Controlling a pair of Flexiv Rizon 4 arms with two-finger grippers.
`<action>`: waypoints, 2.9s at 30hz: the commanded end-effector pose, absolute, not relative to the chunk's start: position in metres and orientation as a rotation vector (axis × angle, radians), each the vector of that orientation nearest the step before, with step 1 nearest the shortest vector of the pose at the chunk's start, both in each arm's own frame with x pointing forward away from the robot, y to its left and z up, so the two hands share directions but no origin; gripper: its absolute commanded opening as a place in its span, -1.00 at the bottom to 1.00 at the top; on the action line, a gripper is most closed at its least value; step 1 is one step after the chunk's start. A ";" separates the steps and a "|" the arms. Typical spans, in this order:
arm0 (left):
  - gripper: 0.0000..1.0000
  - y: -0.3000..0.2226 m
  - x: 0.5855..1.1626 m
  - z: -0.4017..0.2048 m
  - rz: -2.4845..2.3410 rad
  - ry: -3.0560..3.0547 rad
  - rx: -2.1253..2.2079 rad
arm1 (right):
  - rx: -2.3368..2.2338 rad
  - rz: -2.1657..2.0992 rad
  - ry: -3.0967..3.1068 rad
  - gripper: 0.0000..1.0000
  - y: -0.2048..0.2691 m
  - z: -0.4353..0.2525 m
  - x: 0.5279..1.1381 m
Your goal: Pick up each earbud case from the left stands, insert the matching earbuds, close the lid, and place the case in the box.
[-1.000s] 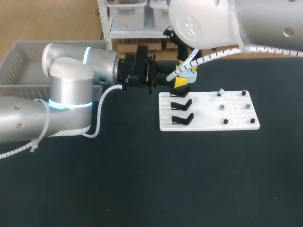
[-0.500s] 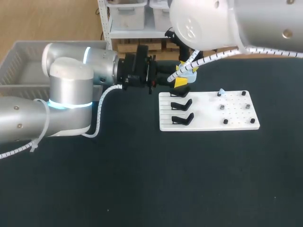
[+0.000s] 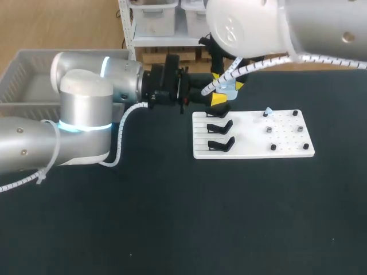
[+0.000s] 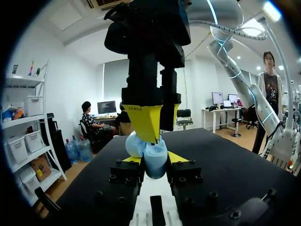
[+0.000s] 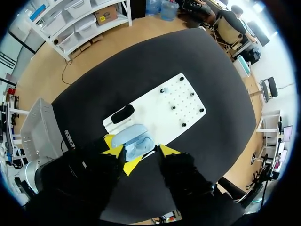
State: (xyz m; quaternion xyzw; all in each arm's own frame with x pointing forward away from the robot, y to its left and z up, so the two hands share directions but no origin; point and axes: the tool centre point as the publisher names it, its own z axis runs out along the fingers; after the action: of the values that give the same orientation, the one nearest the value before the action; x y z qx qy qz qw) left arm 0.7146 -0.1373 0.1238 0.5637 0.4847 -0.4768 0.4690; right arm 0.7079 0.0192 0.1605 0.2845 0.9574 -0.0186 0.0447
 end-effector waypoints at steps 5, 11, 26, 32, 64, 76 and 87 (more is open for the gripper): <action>-1.00 -0.137 0.713 0.123 -1.166 1.185 1.380 | 0.755 0.165 2.913 0.07 -0.013 0.179 0.680; -1.00 -0.137 0.713 0.123 -1.166 1.185 1.380 | 0.597 0.209 2.889 0.37 -0.051 0.174 0.681; -1.00 -0.137 0.713 0.123 -1.166 1.185 1.380 | 0.490 0.196 2.835 0.00 -0.091 0.140 0.717; -1.00 -0.137 0.713 0.123 -1.166 1.185 1.380 | 0.420 0.160 2.860 0.19 -0.093 0.114 0.729; -1.00 -0.137 0.713 0.123 -1.166 1.185 1.380 | 0.164 0.177 2.971 -0.04 -0.101 0.033 0.755; -1.00 -0.137 0.713 0.123 -1.166 1.185 1.380 | 0.154 0.211 2.976 -0.14 -0.105 0.020 0.755; -1.00 -0.137 0.713 0.123 -1.166 1.185 1.380 | 0.155 0.236 2.980 -0.24 -0.104 0.014 0.760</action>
State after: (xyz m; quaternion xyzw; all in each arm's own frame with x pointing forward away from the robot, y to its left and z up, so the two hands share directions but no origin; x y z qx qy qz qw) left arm 0.7138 -0.1378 0.1238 0.5642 0.4843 -0.4771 0.4685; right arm 0.7573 -0.1037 0.0161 0.0520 0.9927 0.0777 0.0757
